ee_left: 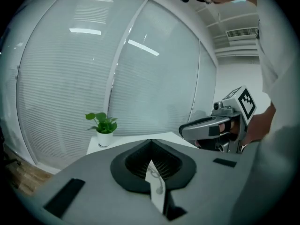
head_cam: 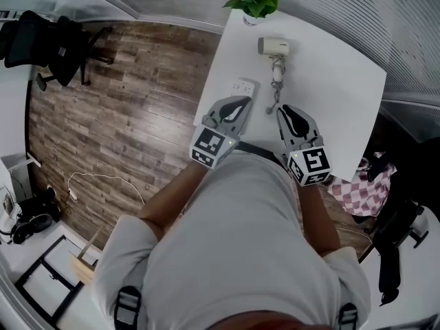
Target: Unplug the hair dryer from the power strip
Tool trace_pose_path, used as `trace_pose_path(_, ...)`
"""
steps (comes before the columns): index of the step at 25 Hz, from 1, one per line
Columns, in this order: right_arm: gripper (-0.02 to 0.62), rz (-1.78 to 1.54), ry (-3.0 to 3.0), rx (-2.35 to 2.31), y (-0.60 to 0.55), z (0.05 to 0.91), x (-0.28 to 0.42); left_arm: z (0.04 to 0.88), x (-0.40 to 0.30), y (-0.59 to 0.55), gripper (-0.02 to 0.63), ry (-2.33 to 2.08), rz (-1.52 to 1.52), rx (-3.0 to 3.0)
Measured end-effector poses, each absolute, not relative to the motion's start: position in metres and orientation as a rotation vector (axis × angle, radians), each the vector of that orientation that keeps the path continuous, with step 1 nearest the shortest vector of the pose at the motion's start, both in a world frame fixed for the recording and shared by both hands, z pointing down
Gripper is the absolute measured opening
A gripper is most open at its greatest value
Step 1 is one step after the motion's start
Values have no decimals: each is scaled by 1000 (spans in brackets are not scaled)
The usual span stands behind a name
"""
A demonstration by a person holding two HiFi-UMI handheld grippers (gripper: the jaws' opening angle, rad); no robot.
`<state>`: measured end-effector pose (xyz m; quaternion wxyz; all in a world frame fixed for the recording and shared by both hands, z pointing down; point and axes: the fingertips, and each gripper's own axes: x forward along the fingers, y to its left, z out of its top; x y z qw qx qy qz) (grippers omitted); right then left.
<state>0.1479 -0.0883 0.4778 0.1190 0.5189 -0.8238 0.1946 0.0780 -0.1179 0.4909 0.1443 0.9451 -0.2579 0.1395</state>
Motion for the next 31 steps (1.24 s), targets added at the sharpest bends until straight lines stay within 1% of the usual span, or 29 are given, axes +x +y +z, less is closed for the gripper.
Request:
trace_pose_path(6,53,493,-2496,1539,-84,413,137,426,84,-108,29,-736,252,2789)
trace_pose_path(12,38,405,-2552,1529,-82,375,126,386,88,-103,29,-729,152,2824)
trace_pose_path(18,37,375,-2562,1527,-80,364,123,367,90,-99,29,-718,107,2846)
trace_pose_path(31,35,379,-2587,1517,-81,360,123,358,94,-97,29,-715,90,2847)
